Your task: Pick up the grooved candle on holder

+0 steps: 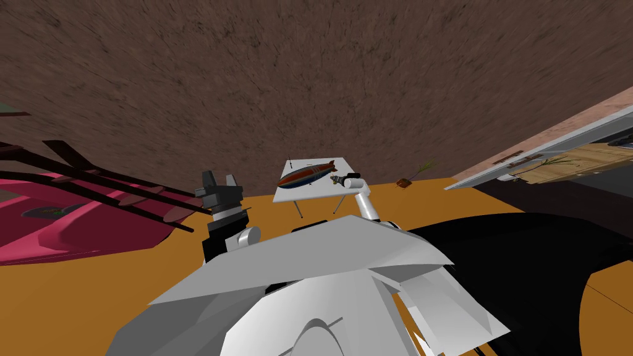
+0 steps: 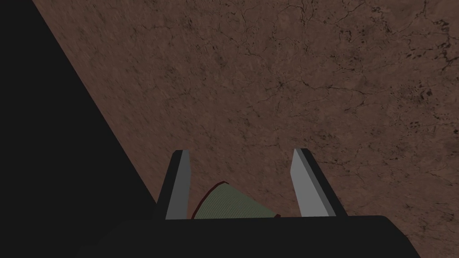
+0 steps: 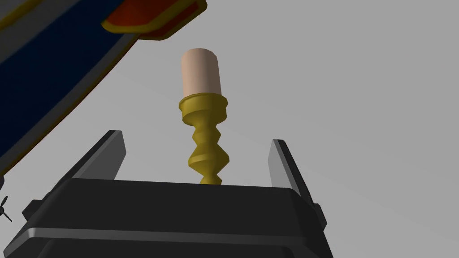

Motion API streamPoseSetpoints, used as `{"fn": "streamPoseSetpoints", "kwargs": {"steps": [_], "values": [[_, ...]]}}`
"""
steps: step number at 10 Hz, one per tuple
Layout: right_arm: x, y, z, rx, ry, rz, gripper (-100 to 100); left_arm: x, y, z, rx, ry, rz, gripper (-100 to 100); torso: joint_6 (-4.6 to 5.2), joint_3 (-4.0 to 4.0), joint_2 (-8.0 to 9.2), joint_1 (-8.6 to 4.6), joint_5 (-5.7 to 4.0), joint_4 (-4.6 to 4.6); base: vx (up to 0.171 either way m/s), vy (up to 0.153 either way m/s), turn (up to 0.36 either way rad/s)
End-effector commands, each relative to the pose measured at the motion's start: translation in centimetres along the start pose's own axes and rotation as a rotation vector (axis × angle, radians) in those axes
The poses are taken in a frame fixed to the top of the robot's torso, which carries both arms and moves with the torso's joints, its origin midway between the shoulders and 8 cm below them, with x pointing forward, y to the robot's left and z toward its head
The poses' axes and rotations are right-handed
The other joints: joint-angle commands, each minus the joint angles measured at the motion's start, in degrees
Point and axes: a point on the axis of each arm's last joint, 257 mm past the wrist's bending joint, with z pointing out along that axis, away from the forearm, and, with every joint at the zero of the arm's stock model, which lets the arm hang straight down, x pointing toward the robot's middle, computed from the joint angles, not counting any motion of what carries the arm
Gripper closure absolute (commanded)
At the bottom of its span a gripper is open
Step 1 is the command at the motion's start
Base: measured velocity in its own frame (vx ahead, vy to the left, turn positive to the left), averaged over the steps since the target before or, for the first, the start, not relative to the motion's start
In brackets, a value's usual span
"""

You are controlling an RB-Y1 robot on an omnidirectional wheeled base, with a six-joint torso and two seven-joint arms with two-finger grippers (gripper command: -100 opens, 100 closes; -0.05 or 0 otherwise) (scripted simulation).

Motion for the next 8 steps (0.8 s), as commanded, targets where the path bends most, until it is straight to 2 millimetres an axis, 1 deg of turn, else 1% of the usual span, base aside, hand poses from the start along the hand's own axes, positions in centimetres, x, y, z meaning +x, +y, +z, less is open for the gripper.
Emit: {"fn": "streamPoseSetpoints", "kwargs": {"steps": [1, 2, 3, 8], "values": [[0.0, 0.0, 0.0, 0.000, 0.000, 0.000, -100, 0.0, 0.0, 0.0, 0.000, 0.000, 0.000, 0, 0.00, 0.00, 0.00, 0.00, 0.00, 0.00, 0.000, 0.000, 0.000], [-0.1, 0.1, 0.0, -0.001, -0.004, 0.004, 0, 0.0, 0.0, 0.0, 0.000, 0.000, 0.000, 0, 0.00, 0.01, 0.01, -0.02, 0.00, 0.00, 0.000, 0.000, 0.000], [0.2, 0.3, 0.7, -0.006, 0.000, 0.007, -100, 0.0, 0.0, 0.0, 0.000, 0.000, 0.000, 0, 0.00, 0.01, 0.01, -0.03, 0.00, 0.01, -0.012, 0.002, 0.041], [0.9, 0.8, 2.3, -0.017, 0.006, 0.017, -100, 0.0, 0.0, 0.0, 0.000, 0.000, 0.000, 0, 0.00, 0.04, 0.07, -0.06, -0.01, 0.02, -0.020, -0.003, 0.036]]}}
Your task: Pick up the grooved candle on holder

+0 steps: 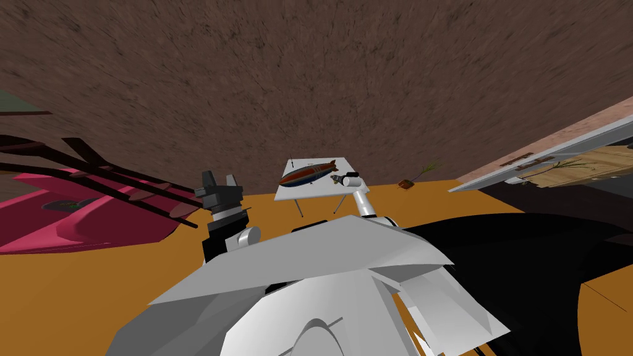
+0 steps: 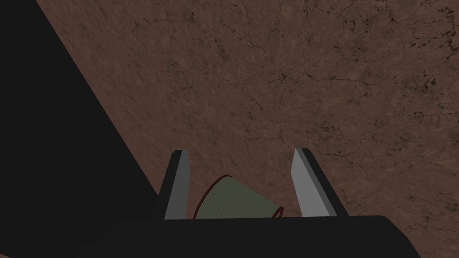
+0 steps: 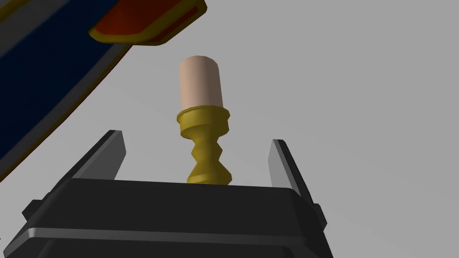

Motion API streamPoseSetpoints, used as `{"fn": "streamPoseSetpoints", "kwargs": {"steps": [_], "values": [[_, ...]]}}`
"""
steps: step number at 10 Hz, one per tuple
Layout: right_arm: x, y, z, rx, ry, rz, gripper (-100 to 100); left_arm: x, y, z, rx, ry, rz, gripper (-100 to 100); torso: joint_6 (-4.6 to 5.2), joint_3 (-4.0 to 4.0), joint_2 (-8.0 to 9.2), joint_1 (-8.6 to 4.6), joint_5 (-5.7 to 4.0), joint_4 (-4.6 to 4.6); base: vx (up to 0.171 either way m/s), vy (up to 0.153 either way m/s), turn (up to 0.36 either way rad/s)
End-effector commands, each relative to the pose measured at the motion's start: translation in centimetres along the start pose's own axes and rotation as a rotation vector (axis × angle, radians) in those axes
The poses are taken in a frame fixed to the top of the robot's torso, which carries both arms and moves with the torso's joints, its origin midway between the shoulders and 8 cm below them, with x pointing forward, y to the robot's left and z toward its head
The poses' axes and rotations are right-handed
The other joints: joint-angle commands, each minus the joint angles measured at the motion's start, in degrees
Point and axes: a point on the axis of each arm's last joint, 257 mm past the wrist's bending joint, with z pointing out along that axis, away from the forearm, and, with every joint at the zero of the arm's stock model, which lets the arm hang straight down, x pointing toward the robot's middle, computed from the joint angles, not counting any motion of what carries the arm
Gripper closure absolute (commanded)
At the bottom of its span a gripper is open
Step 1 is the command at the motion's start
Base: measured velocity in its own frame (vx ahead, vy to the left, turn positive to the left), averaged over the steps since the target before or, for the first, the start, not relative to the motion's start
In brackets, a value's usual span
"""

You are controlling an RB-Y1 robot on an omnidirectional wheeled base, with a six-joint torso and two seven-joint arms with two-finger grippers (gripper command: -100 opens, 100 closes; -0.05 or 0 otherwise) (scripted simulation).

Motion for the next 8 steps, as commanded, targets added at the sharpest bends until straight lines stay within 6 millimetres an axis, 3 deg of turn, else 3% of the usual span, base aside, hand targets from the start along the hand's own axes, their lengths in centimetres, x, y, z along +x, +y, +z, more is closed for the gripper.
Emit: {"fn": "streamPoseSetpoints", "kwargs": {"steps": [1, 4, 5, 8], "values": [[0.17, 0.09, 0.50, -0.003, 0.002, 0.003, -100, 0.00, 0.00, 0.00, 0.000, 0.000, 0.000, 0, 0.00, 0.00, 0.00, 0.00, 0.00, 0.00, -0.014, -0.003, 0.027], [0.26, 0.22, 0.92, -0.006, 0.002, 0.006, -100, 0.00, 0.00, 0.00, 0.000, 0.000, 0.000, 0, 0.01, 0.01, 0.01, 0.00, 0.00, 0.00, -0.014, -0.003, 0.023], [0.29, 0.24, 0.96, -0.006, 0.003, 0.005, 100, 0.00, 0.00, 0.00, 0.000, 0.000, 0.000, 0, 0.01, 0.00, -0.01, 0.01, 0.00, 0.00, 0.000, 0.000, 0.000], [0.32, 0.19, 0.95, -0.005, 0.004, 0.005, 100, 0.00, 0.00, 0.00, 0.000, 0.000, 0.000, 0, 0.03, -0.04, -0.06, 0.03, 0.00, -0.03, 0.000, 0.000, 0.000]]}}
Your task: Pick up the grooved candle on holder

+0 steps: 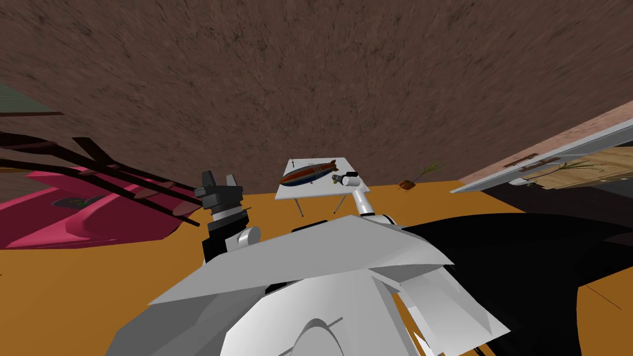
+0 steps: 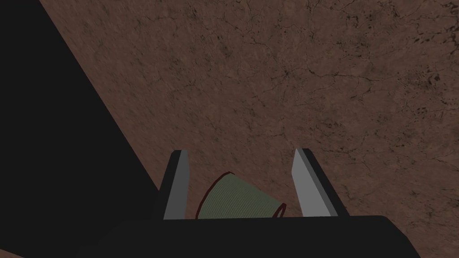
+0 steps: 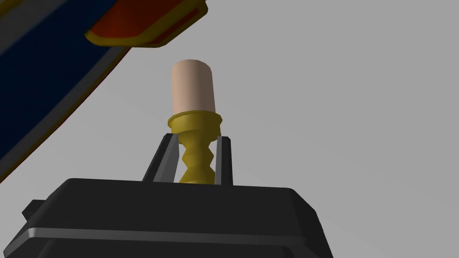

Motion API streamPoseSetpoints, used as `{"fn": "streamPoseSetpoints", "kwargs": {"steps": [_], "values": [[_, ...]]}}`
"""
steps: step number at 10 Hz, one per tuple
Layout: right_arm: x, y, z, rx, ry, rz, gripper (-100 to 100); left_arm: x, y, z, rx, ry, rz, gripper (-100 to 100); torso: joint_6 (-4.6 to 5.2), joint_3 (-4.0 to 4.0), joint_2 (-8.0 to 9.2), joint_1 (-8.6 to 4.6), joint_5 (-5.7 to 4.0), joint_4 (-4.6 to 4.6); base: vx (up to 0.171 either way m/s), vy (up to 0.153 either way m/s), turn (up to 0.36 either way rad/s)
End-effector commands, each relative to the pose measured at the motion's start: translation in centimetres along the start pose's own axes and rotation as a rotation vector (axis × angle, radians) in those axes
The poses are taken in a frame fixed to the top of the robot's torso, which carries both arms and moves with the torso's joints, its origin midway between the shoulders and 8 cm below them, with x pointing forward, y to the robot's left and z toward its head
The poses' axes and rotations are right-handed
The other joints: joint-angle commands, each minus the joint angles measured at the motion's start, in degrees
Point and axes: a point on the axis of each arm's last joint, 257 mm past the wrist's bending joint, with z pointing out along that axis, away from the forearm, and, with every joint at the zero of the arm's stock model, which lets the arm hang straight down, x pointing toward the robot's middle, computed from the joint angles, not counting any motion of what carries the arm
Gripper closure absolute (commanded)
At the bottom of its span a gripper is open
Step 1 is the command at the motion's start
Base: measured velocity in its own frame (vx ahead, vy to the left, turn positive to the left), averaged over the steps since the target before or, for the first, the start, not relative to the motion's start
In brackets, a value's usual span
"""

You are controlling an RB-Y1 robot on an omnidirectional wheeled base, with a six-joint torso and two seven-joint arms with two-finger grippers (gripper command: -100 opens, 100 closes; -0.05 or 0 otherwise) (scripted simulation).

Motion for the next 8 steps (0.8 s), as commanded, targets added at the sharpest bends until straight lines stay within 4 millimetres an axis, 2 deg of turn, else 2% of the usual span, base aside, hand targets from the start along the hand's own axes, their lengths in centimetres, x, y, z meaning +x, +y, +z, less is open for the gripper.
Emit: {"fn": "streamPoseSetpoints", "kwargs": {"steps": [1, 2, 3, 8], "values": [[0.0, 0.0, 0.0, 0.000, 0.000, 0.000, 100, 0.0, 0.0, 0.0, 0.000, 0.000, 0.000, 0, 0.00, 0.00, 0.00, 0.00, 0.00, 0.00, 0.000, 0.000, 0.000], [0.0, 0.0, 0.0, 0.000, 0.000, 0.000, 0, 0.0, 0.0, 0.0, 0.000, 0.000, 0.000, 0, 0.00, 0.00, 0.00, 0.00, 0.00, 0.00, 0.000, 0.000, 0.000], [-0.1, -0.1, -0.5, 0.002, -0.002, -0.002, 100, 0.0, 0.0, 0.0, 0.000, 0.000, 0.000, 0, 0.00, 0.00, 0.00, 0.00, 0.00, 0.00, 0.014, 0.002, -0.048], [-0.8, -0.5, -2.0, 0.012, -0.007, -0.012, 100, 0.0, 0.0, 0.0, 0.000, 0.000, 0.000, 0, 0.01, -0.02, -0.04, -0.01, -0.01, -0.01, 0.019, 0.002, -0.033]]}}
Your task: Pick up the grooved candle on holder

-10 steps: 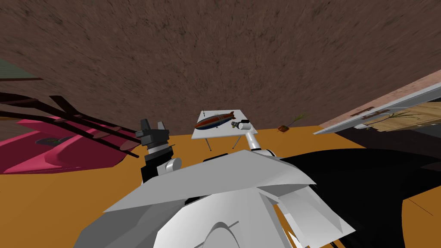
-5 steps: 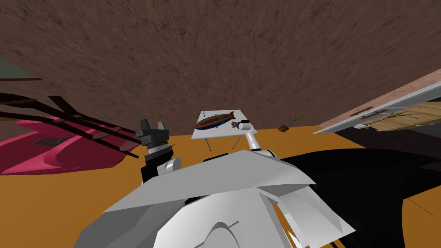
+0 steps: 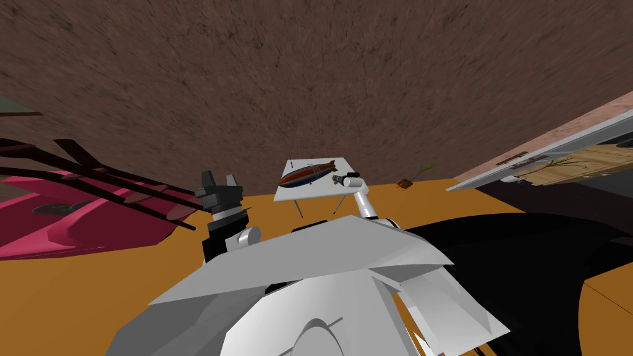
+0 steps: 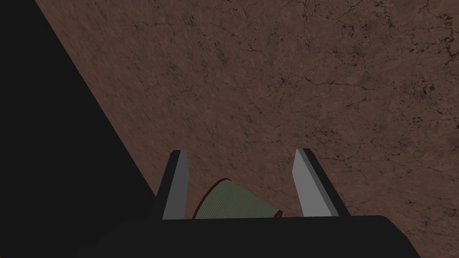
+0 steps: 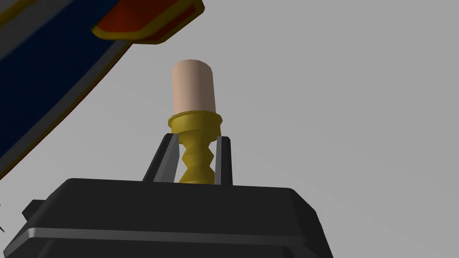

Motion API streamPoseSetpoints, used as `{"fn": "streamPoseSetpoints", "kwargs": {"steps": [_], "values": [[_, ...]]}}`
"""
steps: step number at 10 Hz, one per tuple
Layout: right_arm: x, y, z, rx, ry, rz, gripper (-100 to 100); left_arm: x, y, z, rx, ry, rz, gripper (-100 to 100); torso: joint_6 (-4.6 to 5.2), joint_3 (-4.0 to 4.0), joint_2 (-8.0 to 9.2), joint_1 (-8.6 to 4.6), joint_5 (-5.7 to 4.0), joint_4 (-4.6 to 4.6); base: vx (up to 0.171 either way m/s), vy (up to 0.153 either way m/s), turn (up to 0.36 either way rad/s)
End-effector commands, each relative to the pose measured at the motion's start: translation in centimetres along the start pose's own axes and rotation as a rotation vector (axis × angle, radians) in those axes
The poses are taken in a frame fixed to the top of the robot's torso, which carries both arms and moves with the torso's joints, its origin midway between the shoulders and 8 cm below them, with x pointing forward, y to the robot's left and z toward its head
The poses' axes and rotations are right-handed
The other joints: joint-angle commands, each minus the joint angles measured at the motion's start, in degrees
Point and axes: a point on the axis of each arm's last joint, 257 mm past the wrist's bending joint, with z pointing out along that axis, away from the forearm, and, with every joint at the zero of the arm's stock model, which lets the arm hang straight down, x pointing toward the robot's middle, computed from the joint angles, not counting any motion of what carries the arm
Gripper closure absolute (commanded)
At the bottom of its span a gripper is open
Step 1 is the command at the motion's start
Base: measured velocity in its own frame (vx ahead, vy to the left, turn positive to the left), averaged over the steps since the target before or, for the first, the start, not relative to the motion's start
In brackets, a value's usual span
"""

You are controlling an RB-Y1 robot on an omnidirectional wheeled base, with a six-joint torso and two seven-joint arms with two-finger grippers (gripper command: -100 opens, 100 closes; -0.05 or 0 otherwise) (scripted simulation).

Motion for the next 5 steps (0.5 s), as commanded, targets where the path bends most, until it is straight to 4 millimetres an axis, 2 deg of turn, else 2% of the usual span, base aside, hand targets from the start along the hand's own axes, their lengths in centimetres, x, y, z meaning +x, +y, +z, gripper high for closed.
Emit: {"fn": "streamPoseSetpoints", "kwargs": {"steps": [1, 4, 5], "values": [[-0.32, -0.24, -0.60, 0.004, -0.003, -0.003, 100, 0.00, 0.00, 0.00, 0.000, 0.000, 0.000, 0, 0.00, 0.00, 0.00, 0.00, 0.00, 0.00, 0.016, 0.002, -0.026], [-0.50, -0.40, -1.09, 0.007, -0.004, -0.006, 100, 0.00, 0.00, 0.00, 0.000, 0.000, 0.000, 0, 0.00, 0.00, 0.00, 0.00, 0.00, 0.00, 0.015, 0.001, -0.027], [-0.55, -0.43, -1.14, 0.007, -0.005, -0.005, 0, 0.00, 0.00, 0.00, 0.000, 0.000, 0.000, 0, -0.02, 0.00, 0.01, -0.01, -0.01, 0.00, 0.000, 0.000, 0.000]]}}
